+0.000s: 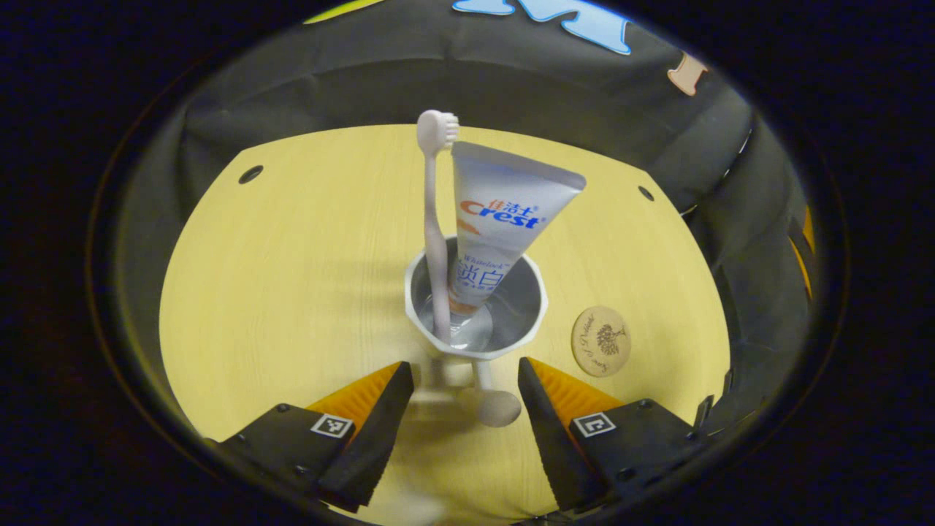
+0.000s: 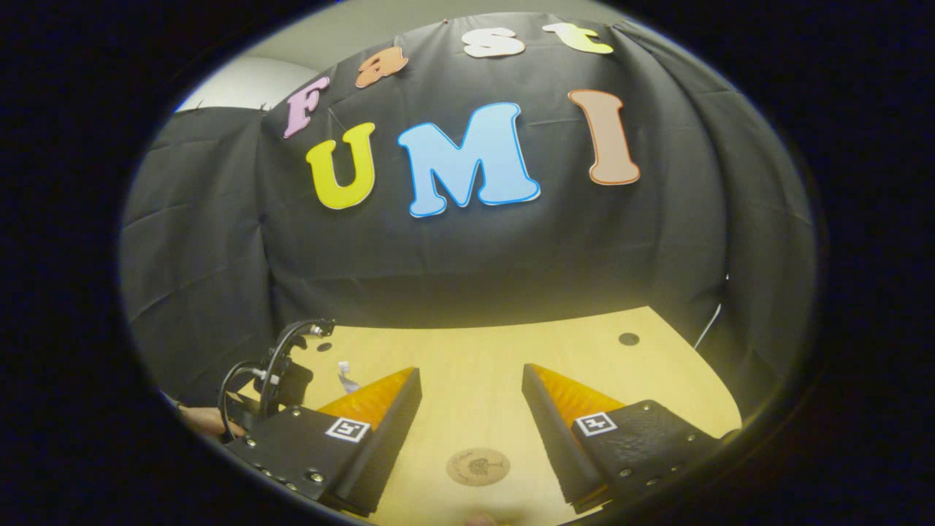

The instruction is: Put the toothbrush and toothpaste on the desktop into the cup, then pick up the cup and place it on the coaster on the desktop.

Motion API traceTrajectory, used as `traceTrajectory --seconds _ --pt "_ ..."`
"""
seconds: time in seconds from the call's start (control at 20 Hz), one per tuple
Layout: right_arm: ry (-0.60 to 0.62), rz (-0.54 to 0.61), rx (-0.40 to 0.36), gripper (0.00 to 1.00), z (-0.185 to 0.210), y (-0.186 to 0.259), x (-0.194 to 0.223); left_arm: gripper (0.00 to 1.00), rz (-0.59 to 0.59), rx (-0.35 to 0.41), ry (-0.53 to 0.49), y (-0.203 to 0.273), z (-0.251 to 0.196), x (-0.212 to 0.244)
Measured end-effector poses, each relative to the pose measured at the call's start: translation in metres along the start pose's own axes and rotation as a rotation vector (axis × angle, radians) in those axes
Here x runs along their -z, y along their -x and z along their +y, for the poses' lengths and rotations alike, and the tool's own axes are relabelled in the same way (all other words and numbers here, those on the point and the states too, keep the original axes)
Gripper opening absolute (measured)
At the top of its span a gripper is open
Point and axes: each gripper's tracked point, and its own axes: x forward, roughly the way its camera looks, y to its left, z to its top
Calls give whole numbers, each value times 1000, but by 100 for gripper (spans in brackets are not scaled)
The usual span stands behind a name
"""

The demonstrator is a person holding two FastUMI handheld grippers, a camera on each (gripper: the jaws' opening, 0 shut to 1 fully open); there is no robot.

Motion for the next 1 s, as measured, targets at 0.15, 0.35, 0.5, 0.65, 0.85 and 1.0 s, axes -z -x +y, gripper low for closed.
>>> traceTrajectory --seconds 0.15,0.35,0.5,0.65,0.85,1.0 --pt "-7 18 13 87 -11 9 5 84 47 -8 26 -4 -3 3" --pt "-21 45 28 87 -25 16 15 69 67 -31 46 -17 0 3" --pt "-33 65 36 87 -33 20 19 53 78 -56 54 -19 0 5" --pt "-43 72 39 87 -39 23 22 45 85 -93 43 -19 3 4" --pt "-53 72 41 87 -43 24 24 34 76 -127 17 -18 6 3" --pt "-55 63 45 87 -46 27 21 32 44 -134 12 -19 4 4"
